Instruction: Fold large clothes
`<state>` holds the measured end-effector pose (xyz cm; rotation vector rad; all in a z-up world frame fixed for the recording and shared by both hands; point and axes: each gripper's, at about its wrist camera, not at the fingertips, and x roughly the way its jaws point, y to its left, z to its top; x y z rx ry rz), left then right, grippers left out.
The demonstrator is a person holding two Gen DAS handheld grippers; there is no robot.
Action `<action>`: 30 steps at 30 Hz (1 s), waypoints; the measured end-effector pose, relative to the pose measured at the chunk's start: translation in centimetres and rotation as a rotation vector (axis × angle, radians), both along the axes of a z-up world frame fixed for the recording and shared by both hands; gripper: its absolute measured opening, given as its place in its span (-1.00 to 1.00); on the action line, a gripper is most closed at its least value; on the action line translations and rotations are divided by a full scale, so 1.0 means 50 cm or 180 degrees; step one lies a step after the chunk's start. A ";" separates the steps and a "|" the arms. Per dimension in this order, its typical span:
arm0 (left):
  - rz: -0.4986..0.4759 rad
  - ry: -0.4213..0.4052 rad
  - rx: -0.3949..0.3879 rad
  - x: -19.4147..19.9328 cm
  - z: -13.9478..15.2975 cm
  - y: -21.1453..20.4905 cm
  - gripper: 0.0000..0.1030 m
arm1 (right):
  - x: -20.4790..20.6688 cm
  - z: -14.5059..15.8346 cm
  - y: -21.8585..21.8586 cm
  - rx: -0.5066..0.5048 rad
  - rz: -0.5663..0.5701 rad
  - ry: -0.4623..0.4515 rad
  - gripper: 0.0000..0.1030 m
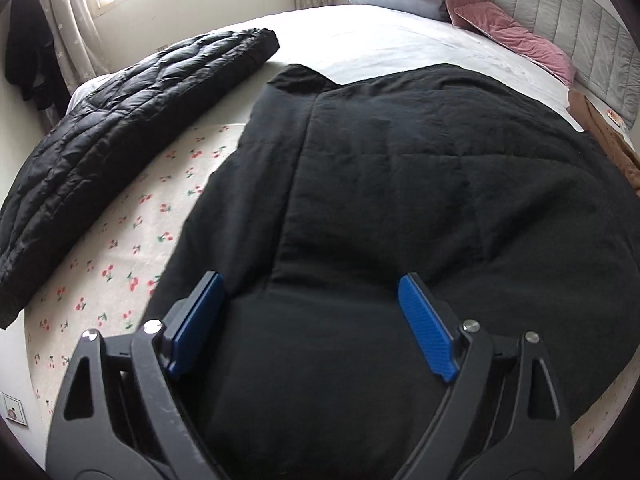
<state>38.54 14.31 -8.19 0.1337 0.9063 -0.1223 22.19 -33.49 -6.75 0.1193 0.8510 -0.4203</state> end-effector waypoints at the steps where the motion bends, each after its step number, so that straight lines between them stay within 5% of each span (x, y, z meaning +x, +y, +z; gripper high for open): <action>1: 0.0063 -0.0050 0.0105 -0.014 0.006 0.015 0.73 | -0.021 0.009 -0.009 -0.0081 -0.0057 0.0024 0.70; 5: 0.0238 -0.0010 0.0070 -0.085 0.063 0.041 0.73 | -0.095 0.065 0.000 -0.0079 -0.0323 0.0049 0.71; 15: 0.0115 0.0078 -0.0466 -0.338 0.182 -0.046 0.90 | -0.232 0.190 0.197 0.0035 -0.0178 -0.0316 0.71; 23: -0.0040 0.0019 -0.0307 -0.456 0.210 -0.135 0.98 | -0.283 0.164 0.303 0.0038 -0.0146 -0.0208 0.73; 30: 0.0069 0.0035 -0.0070 -0.482 0.153 -0.189 0.98 | -0.269 0.112 0.346 -0.0122 -0.0071 -0.0078 0.74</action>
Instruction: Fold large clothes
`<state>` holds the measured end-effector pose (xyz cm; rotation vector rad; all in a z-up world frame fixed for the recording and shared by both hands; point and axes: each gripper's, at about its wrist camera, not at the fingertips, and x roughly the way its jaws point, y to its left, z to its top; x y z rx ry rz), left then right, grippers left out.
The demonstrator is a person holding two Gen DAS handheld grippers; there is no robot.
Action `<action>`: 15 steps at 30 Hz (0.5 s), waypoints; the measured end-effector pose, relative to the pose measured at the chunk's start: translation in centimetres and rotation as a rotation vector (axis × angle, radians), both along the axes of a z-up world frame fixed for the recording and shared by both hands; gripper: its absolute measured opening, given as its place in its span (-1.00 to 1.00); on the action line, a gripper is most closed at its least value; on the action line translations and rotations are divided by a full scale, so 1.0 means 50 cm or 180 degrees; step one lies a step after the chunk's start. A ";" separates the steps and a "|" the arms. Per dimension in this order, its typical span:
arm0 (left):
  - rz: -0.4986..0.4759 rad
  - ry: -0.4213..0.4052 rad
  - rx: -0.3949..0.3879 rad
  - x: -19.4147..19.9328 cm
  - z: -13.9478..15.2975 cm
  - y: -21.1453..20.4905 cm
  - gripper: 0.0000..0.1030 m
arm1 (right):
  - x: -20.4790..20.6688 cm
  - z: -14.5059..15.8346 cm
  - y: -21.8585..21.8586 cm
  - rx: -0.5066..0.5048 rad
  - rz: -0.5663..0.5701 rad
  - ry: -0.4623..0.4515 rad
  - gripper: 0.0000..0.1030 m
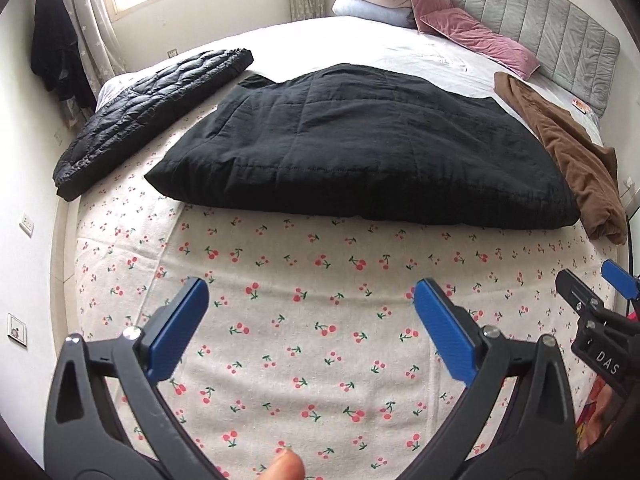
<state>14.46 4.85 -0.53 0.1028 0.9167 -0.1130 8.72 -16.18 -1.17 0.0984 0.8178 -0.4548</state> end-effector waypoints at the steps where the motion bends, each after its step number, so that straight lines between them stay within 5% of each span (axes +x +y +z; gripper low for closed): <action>1: -0.0010 0.0013 0.0015 -0.002 -0.007 -0.006 0.98 | 0.003 -0.008 0.001 0.0004 -0.0009 0.0008 0.74; 15: -0.0181 0.0167 0.0101 -0.019 -0.055 -0.044 0.98 | 0.022 -0.053 0.017 -0.0080 0.0070 0.0223 0.74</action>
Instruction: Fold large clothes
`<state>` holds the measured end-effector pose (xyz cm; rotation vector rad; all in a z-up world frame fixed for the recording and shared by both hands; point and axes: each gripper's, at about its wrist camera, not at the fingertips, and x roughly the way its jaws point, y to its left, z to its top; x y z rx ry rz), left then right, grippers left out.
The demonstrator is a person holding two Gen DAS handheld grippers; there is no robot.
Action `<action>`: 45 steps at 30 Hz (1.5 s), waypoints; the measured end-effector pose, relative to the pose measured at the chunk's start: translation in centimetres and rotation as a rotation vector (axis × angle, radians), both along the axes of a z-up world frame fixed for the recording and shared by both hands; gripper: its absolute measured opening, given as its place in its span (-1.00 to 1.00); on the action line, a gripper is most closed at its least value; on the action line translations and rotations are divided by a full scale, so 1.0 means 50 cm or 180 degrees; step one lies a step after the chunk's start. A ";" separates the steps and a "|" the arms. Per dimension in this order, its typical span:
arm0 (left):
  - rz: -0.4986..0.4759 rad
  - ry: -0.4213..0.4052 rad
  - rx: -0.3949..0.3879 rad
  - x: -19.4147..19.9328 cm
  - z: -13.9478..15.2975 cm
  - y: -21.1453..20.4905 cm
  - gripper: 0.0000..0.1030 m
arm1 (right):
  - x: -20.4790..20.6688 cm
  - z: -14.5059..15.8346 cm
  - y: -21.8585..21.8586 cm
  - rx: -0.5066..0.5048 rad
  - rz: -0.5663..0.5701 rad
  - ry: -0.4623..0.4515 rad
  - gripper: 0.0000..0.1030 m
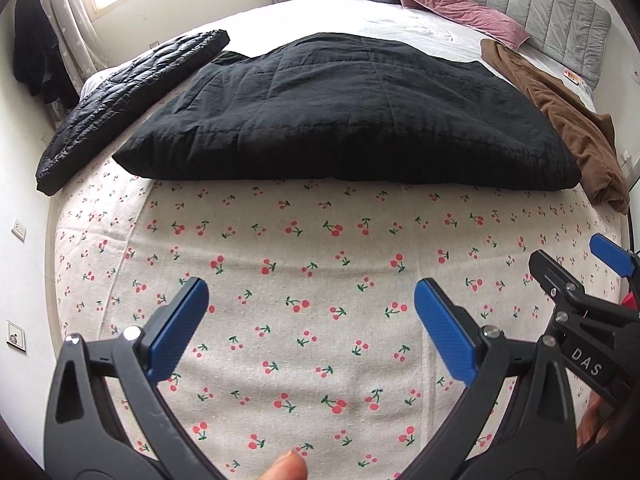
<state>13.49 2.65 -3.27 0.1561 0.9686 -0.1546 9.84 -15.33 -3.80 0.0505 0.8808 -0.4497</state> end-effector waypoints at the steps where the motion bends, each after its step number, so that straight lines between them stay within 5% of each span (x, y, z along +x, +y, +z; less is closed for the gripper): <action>1: -0.0001 0.0000 -0.0010 0.000 0.000 0.000 0.98 | -0.001 0.000 0.000 -0.0003 0.0000 -0.0008 0.74; 45: -0.0041 0.0013 -0.0105 -0.002 0.005 0.003 0.99 | -0.002 0.005 0.004 -0.0007 0.0007 -0.0039 0.74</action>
